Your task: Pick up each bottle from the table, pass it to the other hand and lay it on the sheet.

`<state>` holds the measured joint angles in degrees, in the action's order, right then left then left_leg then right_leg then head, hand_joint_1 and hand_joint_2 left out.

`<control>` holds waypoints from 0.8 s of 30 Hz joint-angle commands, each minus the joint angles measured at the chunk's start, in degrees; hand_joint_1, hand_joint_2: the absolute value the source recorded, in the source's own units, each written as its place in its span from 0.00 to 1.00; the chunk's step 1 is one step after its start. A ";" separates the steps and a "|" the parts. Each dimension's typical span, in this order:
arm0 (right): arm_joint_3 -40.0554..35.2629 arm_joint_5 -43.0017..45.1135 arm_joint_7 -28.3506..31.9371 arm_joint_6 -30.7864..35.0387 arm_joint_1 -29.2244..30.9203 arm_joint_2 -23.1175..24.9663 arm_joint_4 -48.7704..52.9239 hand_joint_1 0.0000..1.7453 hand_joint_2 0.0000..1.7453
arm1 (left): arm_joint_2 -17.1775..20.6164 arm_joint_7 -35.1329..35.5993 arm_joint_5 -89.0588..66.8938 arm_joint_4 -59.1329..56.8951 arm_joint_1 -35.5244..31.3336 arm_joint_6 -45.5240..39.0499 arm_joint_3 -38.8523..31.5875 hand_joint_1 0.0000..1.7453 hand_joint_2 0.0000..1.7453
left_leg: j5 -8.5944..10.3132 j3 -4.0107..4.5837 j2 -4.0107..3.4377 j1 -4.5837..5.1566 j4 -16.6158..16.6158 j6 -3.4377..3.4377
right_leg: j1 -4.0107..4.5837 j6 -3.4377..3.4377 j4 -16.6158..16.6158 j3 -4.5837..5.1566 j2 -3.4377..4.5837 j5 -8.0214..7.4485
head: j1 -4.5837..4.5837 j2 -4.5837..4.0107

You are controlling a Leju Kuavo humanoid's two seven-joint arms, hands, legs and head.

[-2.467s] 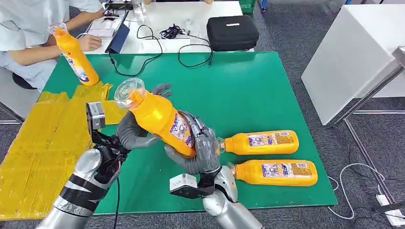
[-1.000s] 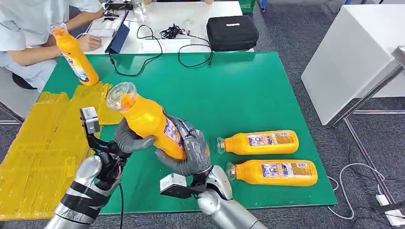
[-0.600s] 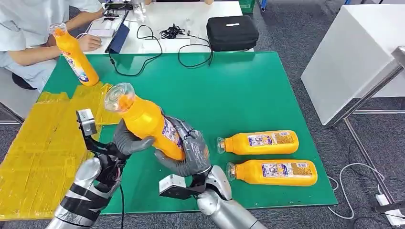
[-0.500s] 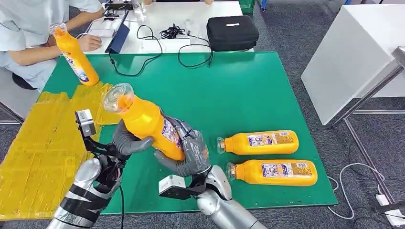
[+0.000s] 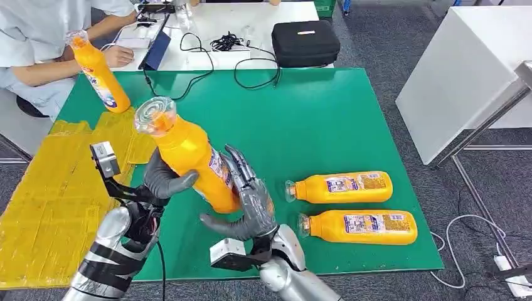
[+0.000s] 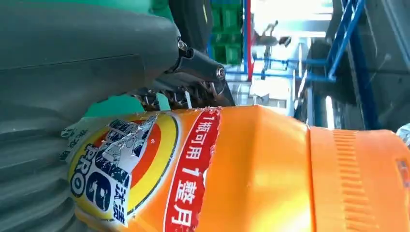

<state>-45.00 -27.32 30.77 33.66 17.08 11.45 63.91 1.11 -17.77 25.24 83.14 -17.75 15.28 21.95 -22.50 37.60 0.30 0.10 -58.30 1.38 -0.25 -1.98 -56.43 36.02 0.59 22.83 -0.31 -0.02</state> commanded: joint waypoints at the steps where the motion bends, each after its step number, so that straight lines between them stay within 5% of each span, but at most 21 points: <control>1: -0.72 0.12 -0.19 0.08 0.06 -2.07 0.94 0.00 1.00 | -0.87 0.04 0.07 -1.62 -2.68 -0.15 -0.96 1.00 1.00 | -0.13 -0.32 0.08 -0.06 -0.02 -0.08 | 0.06 0.03 0.02 -0.37 -0.15 0.14 | 0.00 0.00; 10: 4.02 -0.97 -1.89 2.23 -4.14 -3.48 13.19 0.00 1.00 | -2.04 -1.43 -5.32 -2.27 -2.10 -10.04 -6.28 1.00 1.00 | -0.13 -0.28 0.09 -0.02 -0.01 -0.07 | 0.03 0.02 -0.01 -0.32 -0.15 0.15 | 0.00 0.00; 16: 6.92 -1.34 -2.01 3.69 -8.59 -6.39 25.57 0.00 1.00 | -0.34 -5.69 -41.72 -0.98 -4.66 -41.07 -4.22 1.00 1.00 | -0.10 -0.20 0.23 -0.04 -0.05 -0.06 | 0.04 0.01 -0.02 -0.29 -0.29 0.16 | -0.02 0.00; 18: 7.38 -1.05 -2.40 2.00 -10.15 -8.10 32.49 0.00 1.00 | 1.83 1.48 -65.35 -1.51 -5.88 -48.19 -3.51 1.00 1.00 | -0.16 -0.26 0.27 -0.06 -0.11 -0.08 | 0.06 0.02 -0.08 -0.36 -0.34 0.23 | 0.00 0.00; 24: 14.83 0.69 -6.92 -8.20 -16.88 -14.06 45.23 0.00 1.00 | 3.78 17.15 -100.41 -7.72 -8.31 -40.05 -0.55 1.00 1.00 | 0.00 -0.08 0.35 -0.01 0.03 -0.02 | 0.01 -0.01 0.05 -0.18 -0.29 0.07 | 0.00 0.00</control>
<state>-38.77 -29.81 26.79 33.65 7.38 6.29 91.33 1.38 -12.91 -50.04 83.58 -20.46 -30.29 17.22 -22.50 37.61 0.41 0.11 -58.30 1.38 -0.26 -1.98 -56.42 36.01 0.57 22.84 -0.31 -0.02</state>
